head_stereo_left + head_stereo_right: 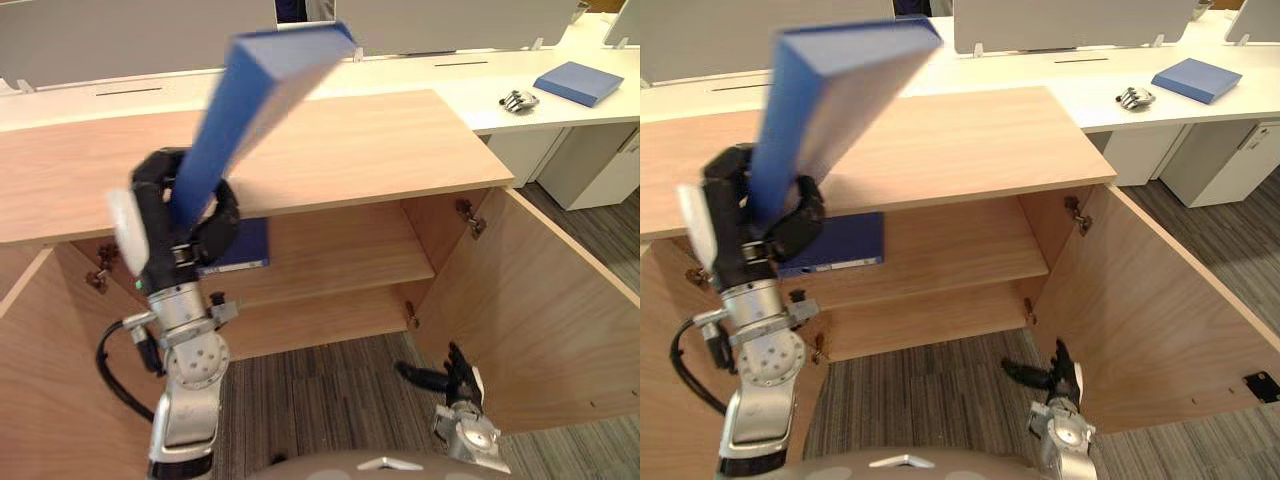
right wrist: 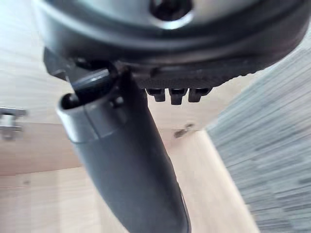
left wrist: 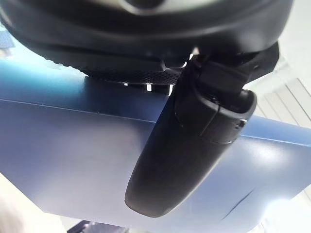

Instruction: Walk over to the cabinet, pick up the folder, carry it to the office cabinet, place the folder inside the office cabinet, then close the office cabinet door

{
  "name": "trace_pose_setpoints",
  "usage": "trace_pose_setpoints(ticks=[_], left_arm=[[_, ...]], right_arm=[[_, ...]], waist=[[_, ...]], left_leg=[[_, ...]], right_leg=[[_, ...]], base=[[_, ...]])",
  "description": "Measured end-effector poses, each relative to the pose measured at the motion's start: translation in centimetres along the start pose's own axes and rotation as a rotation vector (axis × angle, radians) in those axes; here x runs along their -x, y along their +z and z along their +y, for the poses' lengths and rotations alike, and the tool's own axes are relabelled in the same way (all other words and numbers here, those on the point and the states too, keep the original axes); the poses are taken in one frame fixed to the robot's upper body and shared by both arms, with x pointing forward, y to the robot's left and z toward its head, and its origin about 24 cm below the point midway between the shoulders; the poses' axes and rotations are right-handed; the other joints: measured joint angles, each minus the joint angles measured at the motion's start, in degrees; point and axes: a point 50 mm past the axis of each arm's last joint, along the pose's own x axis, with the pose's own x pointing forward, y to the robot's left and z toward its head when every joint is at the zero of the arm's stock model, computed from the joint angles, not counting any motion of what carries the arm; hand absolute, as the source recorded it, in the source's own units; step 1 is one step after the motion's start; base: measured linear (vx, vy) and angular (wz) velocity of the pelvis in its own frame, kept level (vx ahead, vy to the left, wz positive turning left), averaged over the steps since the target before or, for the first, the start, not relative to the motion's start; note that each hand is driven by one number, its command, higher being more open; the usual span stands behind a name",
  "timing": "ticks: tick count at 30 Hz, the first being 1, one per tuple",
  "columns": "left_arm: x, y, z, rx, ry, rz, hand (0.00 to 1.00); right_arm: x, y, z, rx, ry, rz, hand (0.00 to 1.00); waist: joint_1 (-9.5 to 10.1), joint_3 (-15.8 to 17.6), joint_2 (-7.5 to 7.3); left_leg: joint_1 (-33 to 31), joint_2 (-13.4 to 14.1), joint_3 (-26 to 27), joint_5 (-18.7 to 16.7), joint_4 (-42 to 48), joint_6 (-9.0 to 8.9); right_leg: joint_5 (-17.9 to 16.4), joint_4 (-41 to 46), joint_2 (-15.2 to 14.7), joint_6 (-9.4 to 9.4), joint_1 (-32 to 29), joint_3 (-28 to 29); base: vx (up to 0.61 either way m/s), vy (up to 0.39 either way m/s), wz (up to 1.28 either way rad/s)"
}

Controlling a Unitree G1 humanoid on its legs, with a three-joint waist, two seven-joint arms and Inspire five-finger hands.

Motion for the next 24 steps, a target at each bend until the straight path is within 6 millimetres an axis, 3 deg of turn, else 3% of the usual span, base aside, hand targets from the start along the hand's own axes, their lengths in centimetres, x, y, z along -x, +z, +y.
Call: trace_pose_setpoints(ticks=[5,13,19,24], left_arm=[[1.6,-0.2,1.9,0.247,0.092,0.148,0.0],[1.7,1.6,1.8,0.56,-0.005,0.1,0.0],[2.3,1.5,-0.1,0.805,-0.163,0.156,0.0],[3.4,0.3,-2.0,0.878,-0.29,0.239,0.0]], right_arm=[[1.4,5.3,1.0,-0.094,0.032,-0.254,1.0],[3.5,11.4,1.4,-0.151,0.098,-0.559,1.0],[4.5,15.1,2.6,-0.148,0.196,-0.736,1.0],[4.7,16.8,4.0,-0.103,0.307,-0.801,1.0]], waist=[[0.41,1.1,0.45],[-0.04,1.2,0.67],[-0.07,1.2,0.67],[-0.02,1.2,0.7]], left_leg=[[-0.5,-0.4,-0.2,0.0,-0.2,-0.54],[-0.8,-0.2,-0.4,0.8,0.0,-0.52],[-0.8,-0.2,-0.9,0.7,0.0,-0.45],[-0.8,-0.3,-1.3,0.9,0.0,-0.22]], right_leg=[[-0.4,-0.6,-0.4,0.77,-0.3,0.1],[-0.1,-1.1,-0.1,1.32,-0.4,0.1],[0.2,-0.9,-0.1,1.74,-0.1,-0.1],[0.0,-0.5,-0.3,2.01,0.0,-0.2]], base=[[-0.1,0.007,-0.01],[-0.01,-0.005,0.0],[-0.01,0.002,0.03],[-0.05,0.002,0.04]])
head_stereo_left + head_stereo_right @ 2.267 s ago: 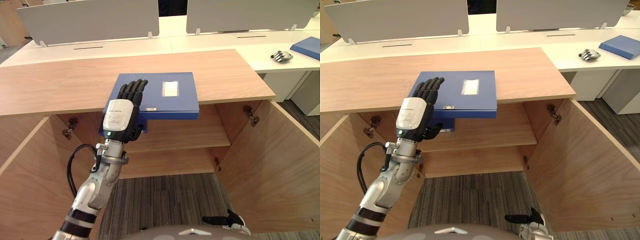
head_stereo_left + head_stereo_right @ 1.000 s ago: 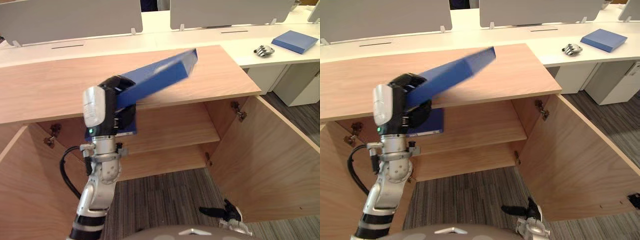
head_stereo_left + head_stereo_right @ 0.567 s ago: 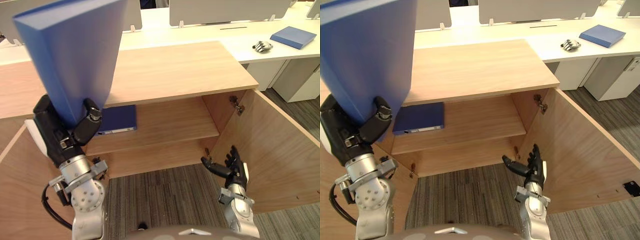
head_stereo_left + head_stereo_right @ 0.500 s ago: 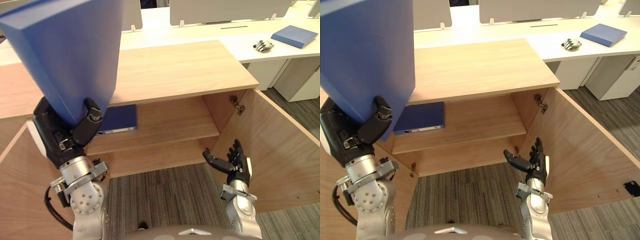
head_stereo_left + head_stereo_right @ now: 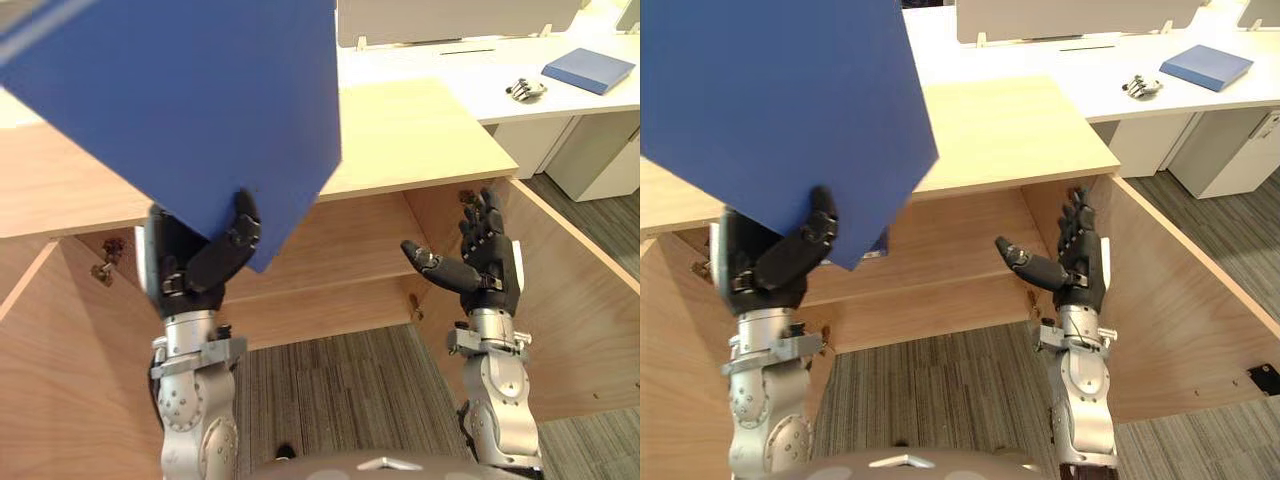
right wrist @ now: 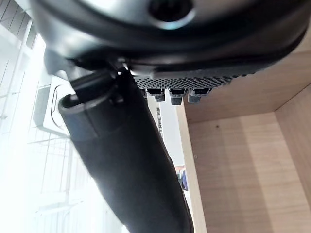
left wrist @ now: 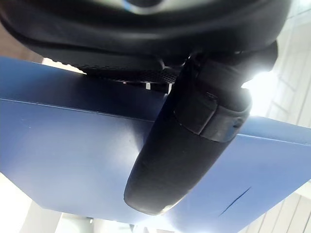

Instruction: Walk over to the cabinet, pick up the folder, carry it to the office cabinet, place the folder inside the office cabinet, then close the office cabinet door

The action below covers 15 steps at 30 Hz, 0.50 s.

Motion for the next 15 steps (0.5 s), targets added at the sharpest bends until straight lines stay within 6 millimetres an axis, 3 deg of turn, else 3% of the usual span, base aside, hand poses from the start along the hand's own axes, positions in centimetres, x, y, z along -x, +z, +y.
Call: trace_pose_setpoints(ticks=[5,15], left_arm=[[0.4,-1.9,-0.6,0.044,-0.111,0.113,0.0],[0.9,-2.9,-1.5,0.084,-0.263,0.176,0.0]], right_arm=[[-1.5,1.2,0.1,0.0,0.073,-0.061,1.0],[-2.6,2.5,0.2,-0.006,0.206,-0.108,1.0]], waist=[[0.03,-0.1,0.24],[0.18,-0.8,1.19]], left_leg=[[0.0,-0.4,-0.3,0.2,0.0,0.3],[0.0,-0.8,-0.4,0.5,0.0,0.63]], right_leg=[[-0.2,0.4,-0.4,0.35,0.0,-0.1],[-0.2,0.5,-0.8,0.6,-0.1,-0.1]], base=[[-0.05,0.007,0.03],[-0.04,0.007,0.01]])
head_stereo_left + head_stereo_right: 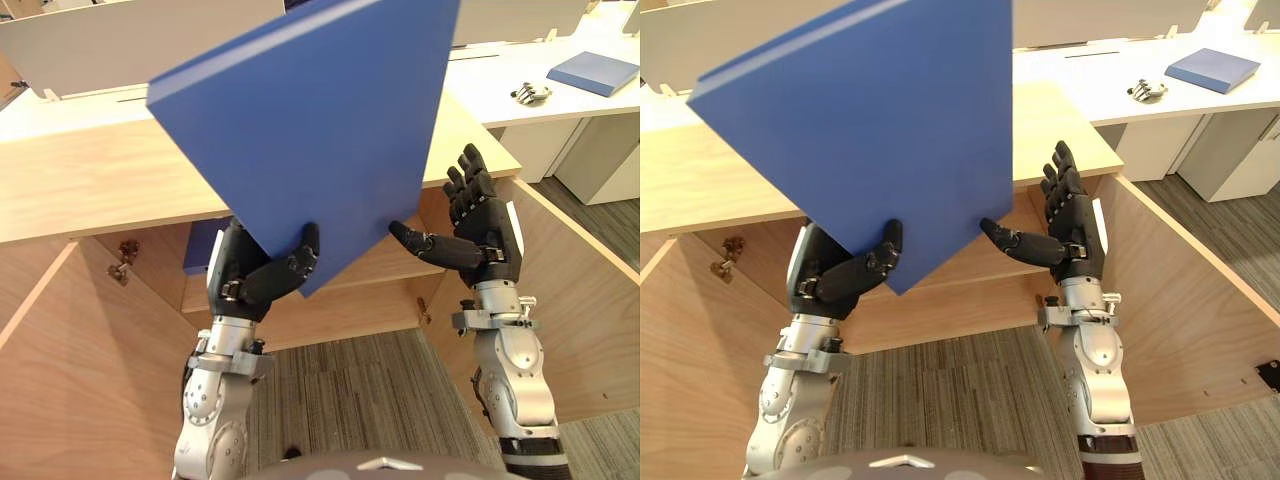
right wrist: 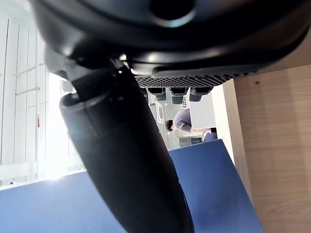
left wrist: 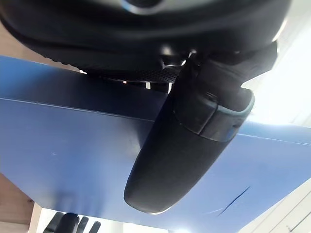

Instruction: Walk over to the cabinet, pick up the folder, carry it to the office cabinet, place the folder inside the office cabinet, then close the office cabinet door

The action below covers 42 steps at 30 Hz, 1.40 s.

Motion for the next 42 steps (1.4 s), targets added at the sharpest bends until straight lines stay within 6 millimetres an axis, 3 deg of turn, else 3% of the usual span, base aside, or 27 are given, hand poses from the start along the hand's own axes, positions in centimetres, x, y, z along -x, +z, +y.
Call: trace_pose_setpoints(ticks=[12,13,22,28,29,37,42], left_arm=[[0.4,-1.3,0.1,-0.019,-0.105,0.104,0.0],[0.6,-1.6,0.3,-0.028,-0.111,0.127,0.0],[1.4,-2.3,2.1,-0.097,-0.148,0.247,0.0],[1.3,-1.7,3.4,-0.134,-0.081,0.222,0.0],[1.2,-1.7,3.3,-0.144,-0.081,0.218,1.0],[0.0,-1.1,3.8,-0.161,0.044,0.112,1.0],[-0.1,-1.8,4.4,-0.216,0.122,0.129,1.0]], right_arm=[[-1.4,0.7,-1.0,0.149,0.238,0.027,1.0],[-1.5,0.6,-1.1,0.185,0.293,0.053,0.0],[-1.0,-0.9,-3.4,0.306,0.45,0.254,0.0],[-0.9,-1.2,-3.0,0.297,0.482,0.257,0.0],[-0.8,-1.6,-2.6,0.268,0.462,0.25,0.0],[-0.7,-2.7,-0.3,0.101,0.324,0.189,0.0],[-0.6,-3.2,1.2,0.041,0.263,0.169,0.0]], waist=[[0.42,-0.6,0.07],[0.5,-0.8,0.02],[1.42,-1.3,-0.52],[1.43,-1.4,-0.58],[1.49,-1.6,-0.76],[2.2,-1.7,-1.02],[2.17,-1.9,-1.36]], left_leg=[[-0.2,-0.1,0.0,0.3,0.0,0.11],[-0.4,-0.1,-0.1,0.3,0.0,0.13],[-1.7,-0.2,-0.5,1.0,-0.3,0.5],[-2.1,-0.2,-0.5,1.5,-0.3,0.52],[-2.1,-0.2,-0.5,1.6,-0.3,0.5],[-2.2,-0.2,-0.7,1.9,-0.3,0.62],[-2.3,-0.2,-0.9,2.0,-0.3,0.64]], right_leg=[[0.1,0.0,0.0,0.15,-0.1,0.0],[0.2,0.0,0.0,0.17,-0.2,0.0],[0.7,0.0,-0.1,0.45,-1.1,-0.2],[0.9,0.0,-0.1,0.33,-1.9,-0.2],[0.9,0.0,-0.1,0.29,-1.9,-0.3],[1.1,-0.1,-0.2,0.14,-1.9,-0.5],[1.3,-0.3,-0.2,0.11,-1.9,-0.8]], base=[[-0.02,0.0,0.0],[0.0,0.0,0.03],[-0.03,0.004,0.02],[-0.05,0.007,-0.01],[-0.04,0.005,0.01],[-0.03,0.005,0.01],[0.0,0.0,0.0]])
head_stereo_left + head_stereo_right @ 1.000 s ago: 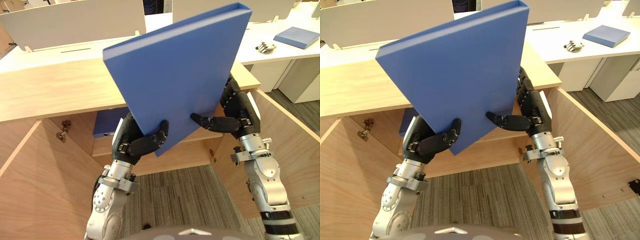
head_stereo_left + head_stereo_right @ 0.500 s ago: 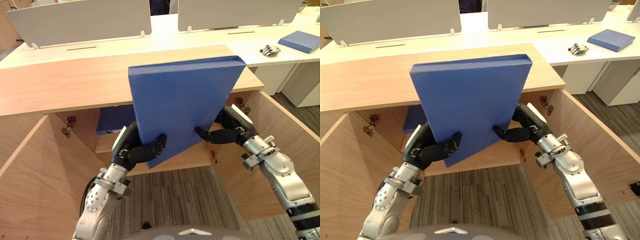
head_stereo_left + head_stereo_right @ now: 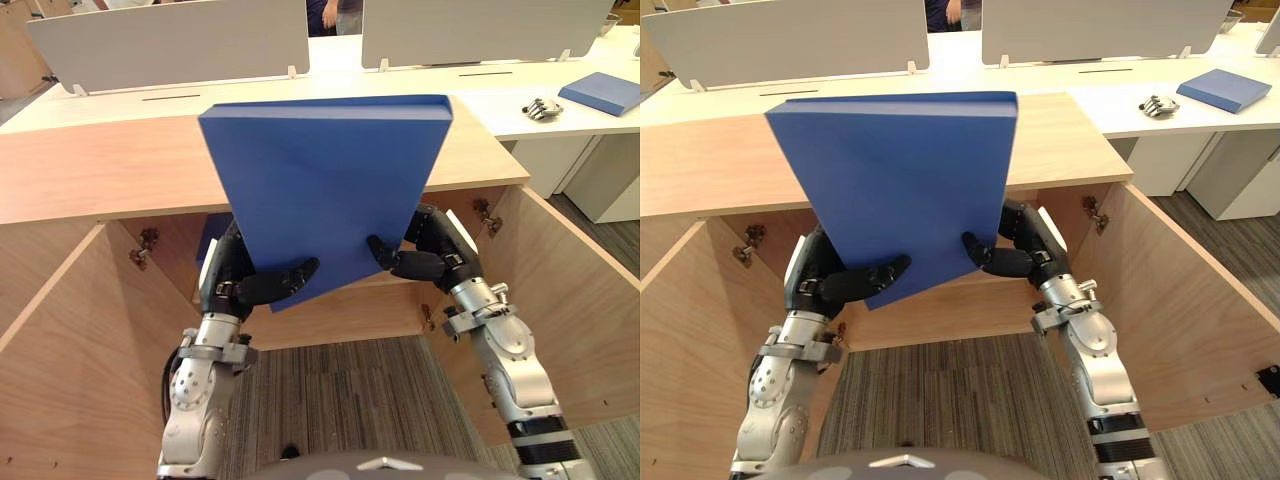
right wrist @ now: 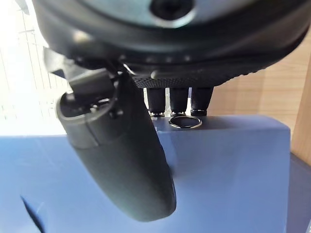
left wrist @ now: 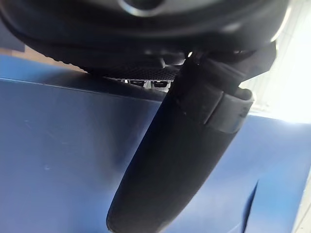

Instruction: Walk over to the cabinet, pick up the folder, carry it to the office cabinet, place the folder inside the office cabinet, then close the office cabinet door

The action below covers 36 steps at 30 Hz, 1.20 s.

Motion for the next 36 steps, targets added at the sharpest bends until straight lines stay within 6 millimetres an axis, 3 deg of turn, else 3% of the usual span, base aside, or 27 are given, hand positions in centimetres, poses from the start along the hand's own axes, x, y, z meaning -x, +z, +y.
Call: trace_pose_setpoints(ticks=[7,14,23,29,36], left_arm=[[0.8,-1.8,2.3,-0.015,0.201,0.066,1.0],[2.4,-2.7,5.6,-0.066,0.436,0.115,1.0],[4.7,-6.2,6.6,-0.085,0.544,0.296,1.0],[7.7,-9.5,7.3,-0.084,0.615,0.496,1.0],[12.7,-14.0,6.8,-0.057,0.678,0.798,1.0]], right_arm=[[0.0,0.0,-0.3,-0.053,-0.185,-0.034,0.0],[2.3,-1.2,-1.5,-0.065,-0.321,0.02,0.0],[3.2,-2.1,-1.1,-0.099,-0.362,0.055,0.0],[5.0,-3.6,-0.6,-0.132,-0.407,0.131,0.0],[6.5,-5.6,0.3,-0.164,-0.456,0.226,0.0]], waist=[[-0.02,-0.2,-0.48],[-0.21,-0.2,-0.52],[-0.2,0.1,-0.94],[-0.2,0.6,-1.68],[-0.28,0.8,-1.85]], left_leg=[[-0.2,0.0,-0.5,0.0,0.0,-0.01],[-0.2,0.0,-0.7,0.0,0.0,-0.07],[-0.3,0.0,-0.7,-0.2,0.0,-0.24],[-0.3,0.0,-0.6,-0.3,0.0,-0.4],[-0.3,0.1,-0.5,-0.7,0.0,-0.97]], right_leg=[[0.0,-0.2,0.0,0.01,0.2,-0.5],[0.2,-0.9,0.0,-0.05,0.7,-0.7],[0.4,-1.8,0.0,-0.07,0.9,-0.8],[0.4,-1.9,0.0,-0.06,0.9,-0.8],[0.3,-1.9,0.0,-0.1,0.8,-0.7]], base=[[-0.01,0.0,0.02],[0.0,0.0,0.0],[0.0,0.001,0.0],[0.0,0.0,0.0],[-0.02,0.004,-0.01]])
